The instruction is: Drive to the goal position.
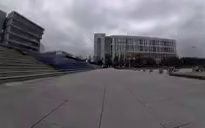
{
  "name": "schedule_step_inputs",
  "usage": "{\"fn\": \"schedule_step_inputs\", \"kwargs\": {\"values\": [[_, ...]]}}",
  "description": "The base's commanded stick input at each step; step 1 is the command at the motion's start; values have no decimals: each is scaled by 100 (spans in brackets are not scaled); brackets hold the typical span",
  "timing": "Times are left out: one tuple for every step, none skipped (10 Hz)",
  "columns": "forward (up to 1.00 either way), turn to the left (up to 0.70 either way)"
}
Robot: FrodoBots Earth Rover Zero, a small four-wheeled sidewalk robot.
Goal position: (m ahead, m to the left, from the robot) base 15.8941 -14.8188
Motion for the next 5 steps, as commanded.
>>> {"fn": "schedule_step_inputs", "kwargs": {"values": [[70,0],[70,0],[70,0],[70,0],[70,0]]}}
